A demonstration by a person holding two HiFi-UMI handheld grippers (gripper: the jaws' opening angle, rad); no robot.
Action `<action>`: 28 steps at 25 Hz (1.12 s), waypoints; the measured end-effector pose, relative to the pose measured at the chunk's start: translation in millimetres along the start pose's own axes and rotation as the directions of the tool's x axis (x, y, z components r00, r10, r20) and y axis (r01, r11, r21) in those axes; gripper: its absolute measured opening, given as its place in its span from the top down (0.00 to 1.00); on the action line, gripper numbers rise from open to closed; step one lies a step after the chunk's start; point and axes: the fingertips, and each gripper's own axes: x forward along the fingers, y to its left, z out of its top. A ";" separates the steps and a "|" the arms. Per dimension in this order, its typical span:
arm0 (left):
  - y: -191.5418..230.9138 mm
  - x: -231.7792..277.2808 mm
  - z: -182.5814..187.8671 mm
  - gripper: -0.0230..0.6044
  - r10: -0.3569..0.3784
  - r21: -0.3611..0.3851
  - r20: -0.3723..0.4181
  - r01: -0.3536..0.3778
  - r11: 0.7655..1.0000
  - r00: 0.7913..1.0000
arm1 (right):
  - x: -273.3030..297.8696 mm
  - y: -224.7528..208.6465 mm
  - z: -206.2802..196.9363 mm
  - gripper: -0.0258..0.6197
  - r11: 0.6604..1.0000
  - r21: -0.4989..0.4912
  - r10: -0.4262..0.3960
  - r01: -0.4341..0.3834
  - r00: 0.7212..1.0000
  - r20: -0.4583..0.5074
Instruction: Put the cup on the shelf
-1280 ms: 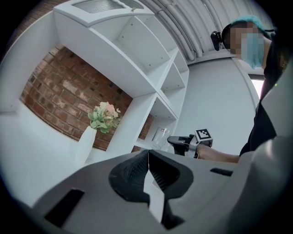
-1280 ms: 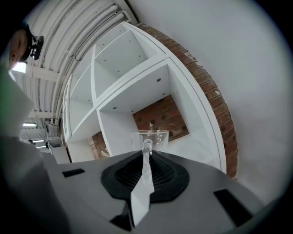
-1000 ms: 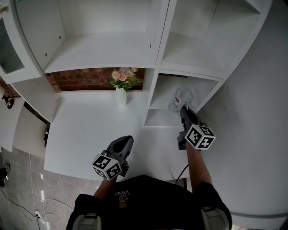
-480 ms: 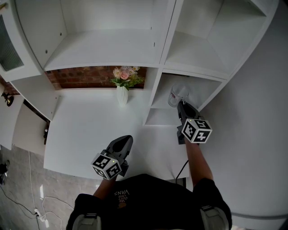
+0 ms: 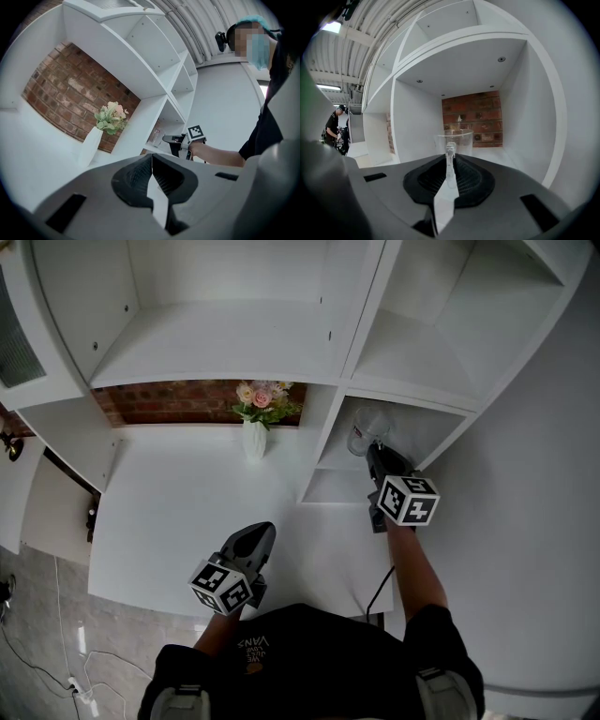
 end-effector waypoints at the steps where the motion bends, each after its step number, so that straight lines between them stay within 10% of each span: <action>1: 1.0 0.2 0.9 0.95 -0.001 -0.001 0.002 0.001 1.000 1.000 | 2.3 -0.1 0.7 0.91 1.000 -0.002 -0.001 0.001 1.000 -0.007; 28: 11.9 1.6 14.0 0.95 -0.049 -0.009 0.025 0.049 0.999 0.998 | 55.0 -0.7 11.3 0.91 0.998 0.000 -0.059 0.059 0.996 -0.070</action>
